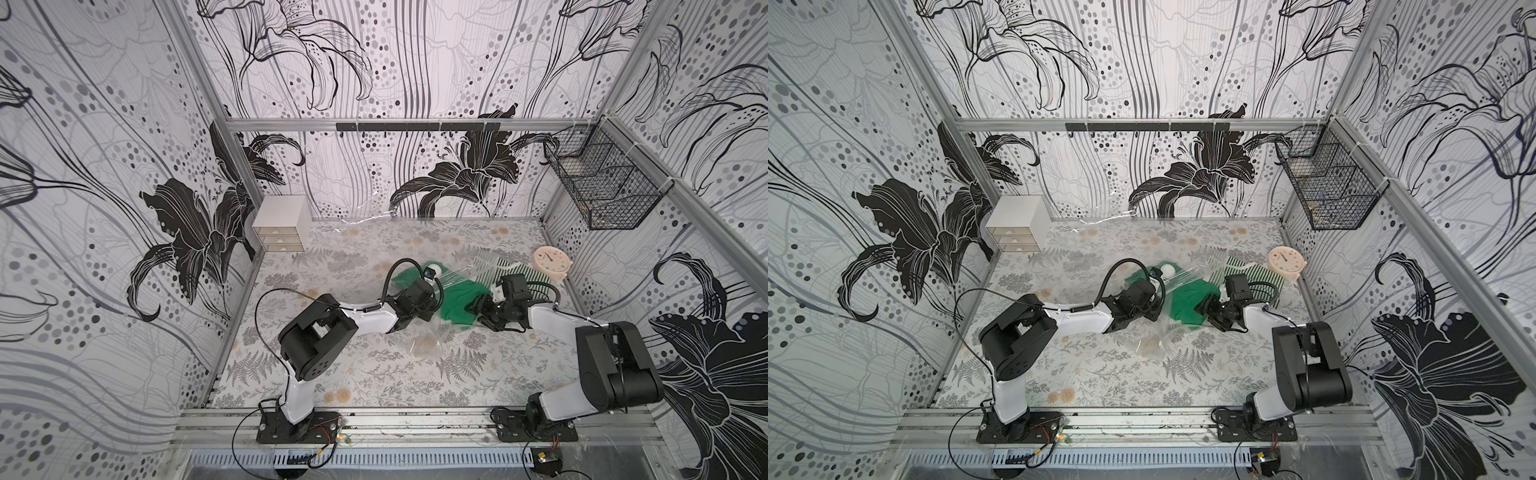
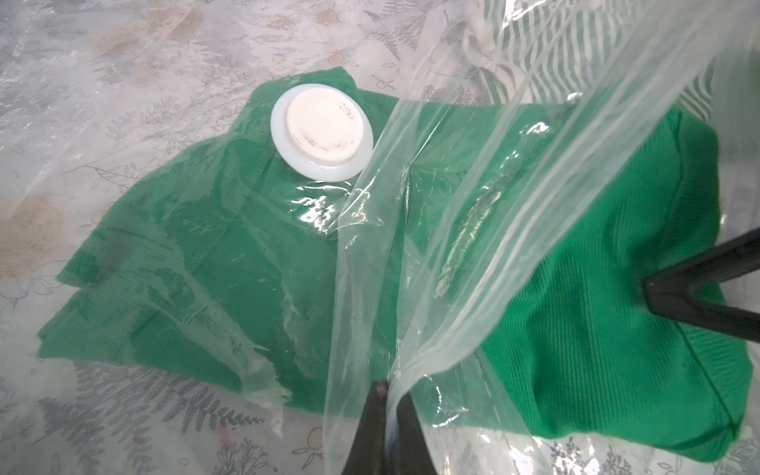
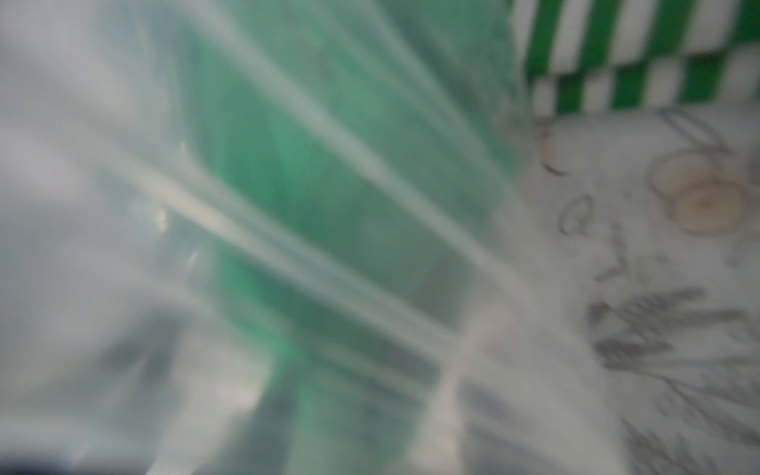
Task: Take the tank top out of the vacuum bag
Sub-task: Take out the tank top from the vacuum bag.
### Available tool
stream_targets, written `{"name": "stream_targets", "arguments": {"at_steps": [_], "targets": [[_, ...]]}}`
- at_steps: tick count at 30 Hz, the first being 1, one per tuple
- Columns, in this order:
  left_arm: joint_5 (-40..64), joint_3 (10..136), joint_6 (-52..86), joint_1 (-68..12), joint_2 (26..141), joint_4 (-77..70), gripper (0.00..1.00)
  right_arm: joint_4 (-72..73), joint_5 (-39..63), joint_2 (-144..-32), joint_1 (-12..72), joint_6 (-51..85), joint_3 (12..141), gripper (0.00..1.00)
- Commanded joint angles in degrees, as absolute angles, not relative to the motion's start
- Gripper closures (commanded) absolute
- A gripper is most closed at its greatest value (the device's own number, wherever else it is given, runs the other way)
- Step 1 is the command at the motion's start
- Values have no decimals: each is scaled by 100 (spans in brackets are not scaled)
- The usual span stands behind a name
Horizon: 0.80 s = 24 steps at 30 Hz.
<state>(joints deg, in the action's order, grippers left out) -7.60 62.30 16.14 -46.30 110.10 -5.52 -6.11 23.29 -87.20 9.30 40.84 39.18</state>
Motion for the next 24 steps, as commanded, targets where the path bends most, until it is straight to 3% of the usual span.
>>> {"name": "stream_targets", "arguments": {"at_steps": [1,7,11,13,15,18,20,24], "targets": [[-721,6333,1545,-4658,11133,-492,100,-541,2195,-9129,1196,3997,4206,41],[-795,6241,1573,-4658,11051,-510,100,-109,2336,-9523,1230,4192,4376,58],[-838,6228,1582,-4660,11049,-510,100,-170,2347,-9455,1230,4165,4464,87],[-853,6223,1590,-4658,11065,-504,100,-199,2382,-9304,1230,4212,4491,92],[-843,6233,1590,-4658,11096,-510,100,-175,2481,-9191,1233,4291,4506,88],[-828,6274,1576,-4658,11156,-519,100,-110,2639,-9184,1231,4405,4584,62],[-817,6314,1571,-4658,11182,-509,100,-120,2663,-9210,1232,4446,4626,60],[-830,6317,1573,-4657,11175,-477,100,-133,2745,-9153,1239,4545,4646,70]]}}
